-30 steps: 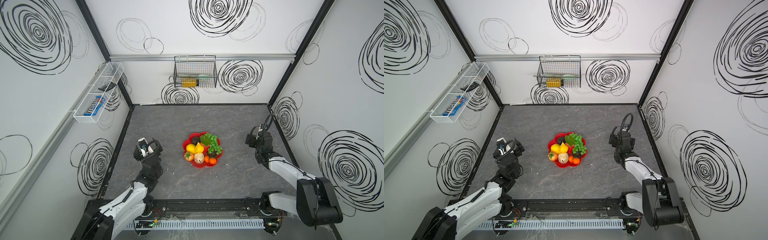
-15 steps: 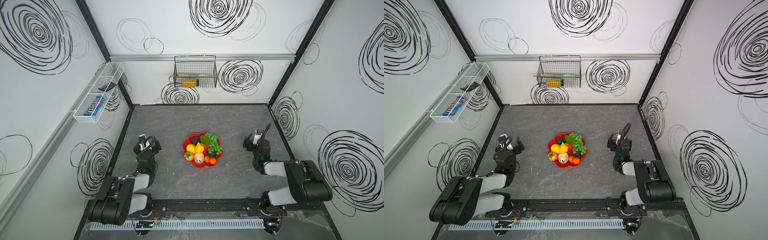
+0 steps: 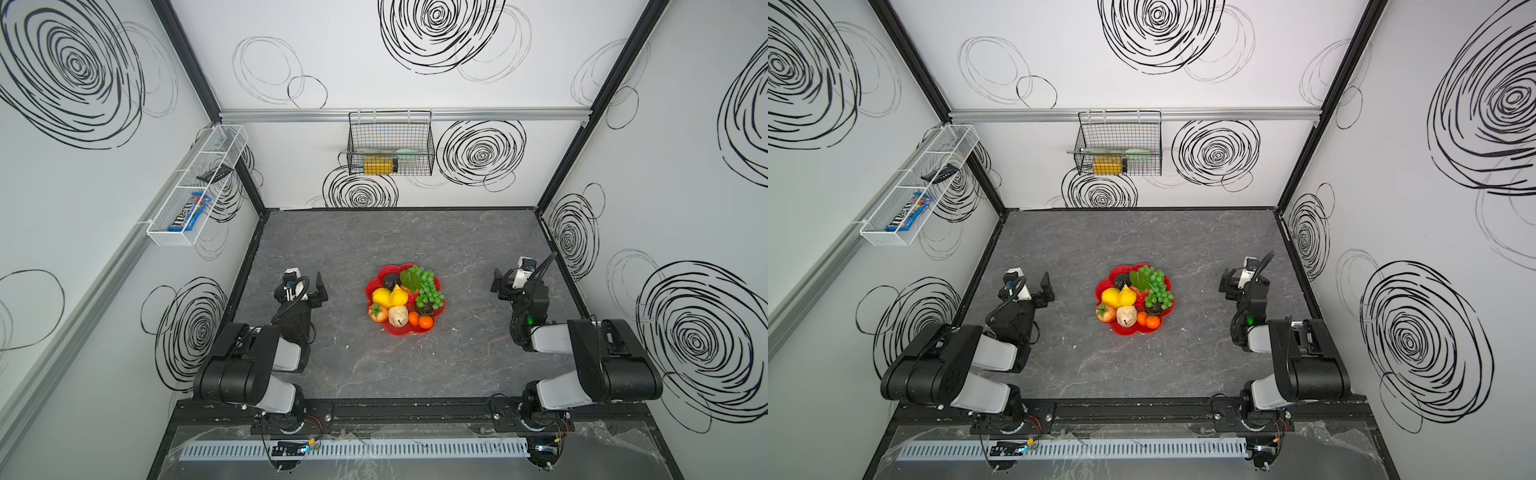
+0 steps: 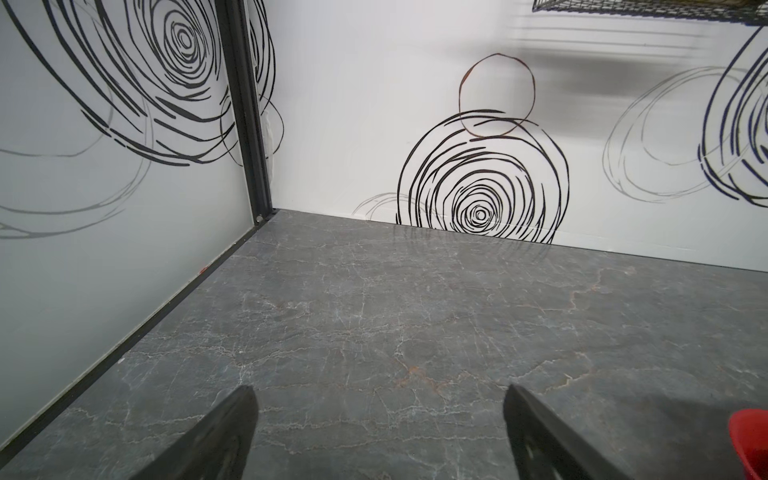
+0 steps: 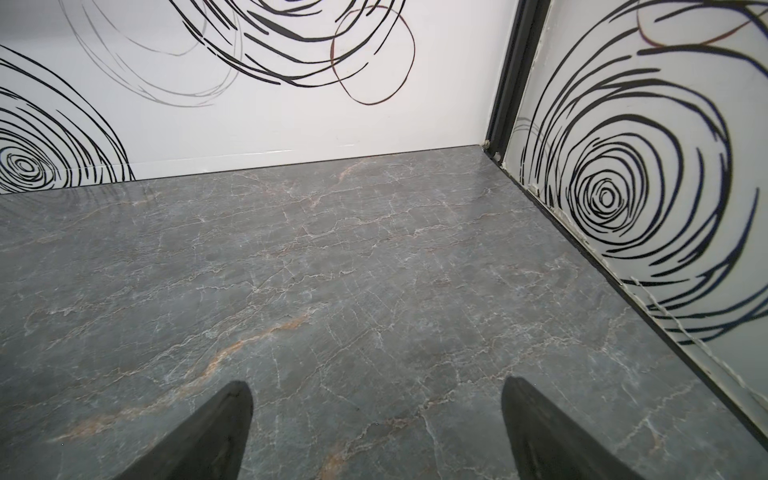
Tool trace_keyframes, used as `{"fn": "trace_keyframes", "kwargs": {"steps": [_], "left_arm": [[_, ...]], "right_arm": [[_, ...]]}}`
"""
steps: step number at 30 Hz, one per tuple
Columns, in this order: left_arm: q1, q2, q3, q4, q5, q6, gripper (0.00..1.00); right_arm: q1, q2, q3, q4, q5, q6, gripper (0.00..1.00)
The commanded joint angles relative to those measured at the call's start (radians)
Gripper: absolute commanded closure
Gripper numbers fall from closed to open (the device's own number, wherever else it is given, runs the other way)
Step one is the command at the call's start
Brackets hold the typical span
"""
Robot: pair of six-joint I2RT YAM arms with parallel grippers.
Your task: Place and organize the fake fruits in the fruit bowl
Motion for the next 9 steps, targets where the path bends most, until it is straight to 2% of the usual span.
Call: {"fn": "trace_keyframes", "kwargs": {"steps": [1,4,9], "left_arm": [[0.006,-0.001,0.018,0.072,0.061,0.029,0.04],[0.007,-0.008,0.061,-0.02,0.105,0.044,0.04],[0.006,-0.008,0.066,-0.027,0.114,0.048,0.04]], "right_arm": [[0.01,0.007,-0.007,0.055,0.004,-0.002,0.03],[0.008,0.008,-0.003,0.049,0.0,-0.001,0.03],[0.011,0.001,-0.015,0.064,0.005,-0.005,0.03]]}}
